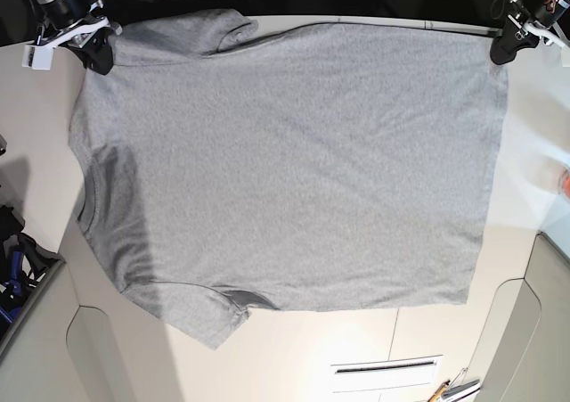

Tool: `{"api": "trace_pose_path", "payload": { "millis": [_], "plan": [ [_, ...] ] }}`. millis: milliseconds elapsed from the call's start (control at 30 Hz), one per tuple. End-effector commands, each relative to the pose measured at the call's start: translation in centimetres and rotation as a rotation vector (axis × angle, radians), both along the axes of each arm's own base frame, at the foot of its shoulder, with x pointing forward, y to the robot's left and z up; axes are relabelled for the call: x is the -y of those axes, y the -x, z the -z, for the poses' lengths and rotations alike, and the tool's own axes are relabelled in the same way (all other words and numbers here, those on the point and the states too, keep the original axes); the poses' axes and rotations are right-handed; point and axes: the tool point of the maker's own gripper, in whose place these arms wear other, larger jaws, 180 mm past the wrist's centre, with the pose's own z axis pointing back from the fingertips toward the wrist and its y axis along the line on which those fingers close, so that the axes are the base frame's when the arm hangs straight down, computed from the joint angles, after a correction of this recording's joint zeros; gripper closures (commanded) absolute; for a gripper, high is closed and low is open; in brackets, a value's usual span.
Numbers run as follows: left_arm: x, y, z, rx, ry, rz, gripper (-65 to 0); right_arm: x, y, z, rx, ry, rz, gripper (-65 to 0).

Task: Fold the T-shirt properly
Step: 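Lift and pull the grasped shirt edge toward the robot with both grippers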

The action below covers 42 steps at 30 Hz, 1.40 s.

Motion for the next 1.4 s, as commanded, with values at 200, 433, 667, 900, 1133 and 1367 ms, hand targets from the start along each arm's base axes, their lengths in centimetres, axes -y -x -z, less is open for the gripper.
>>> {"api": "trace_pose_path", "payload": {
  "millis": [200, 433, 667, 900, 1133, 1367],
  "plan": [
    [-1.1, -0.1, -3.7, 0.066, -0.041, 0.02, 0.0, 2.0, 1.3, -2.3, 0.015, 0.03, 0.024, 0.0],
    [-0.7, -2.6, -6.1, 0.151, -0.088, 0.063, 0.0, 1.2, 0.2, -3.7, 0.077, -0.026, -0.031, 0.0],
    [-1.4, -7.0, -7.3, 0.229, -0.177, 0.078, 0.0, 0.8, -5.6, -6.1, 0.231, -0.003, -0.057, 0.0],
    [-1.2, -10.5, -8.0, 0.267, -0.258, 0.135, 0.0, -1.2, -11.2, -5.7, 0.299, 0.067, -0.139, 0.0],
    [0.3, -13.6, -6.6, 0.258, -0.393, 0.228, 0.0, -0.9, -15.2, -3.1, 0.279, 0.068, -0.112, 0.0],
    [0.2, -14.8, -5.4, 0.22, -0.461, 0.238, 0.0, 0.2, -17.1, -2.3, 0.269, 0.079, -0.075, 0.0]
  ]
}}
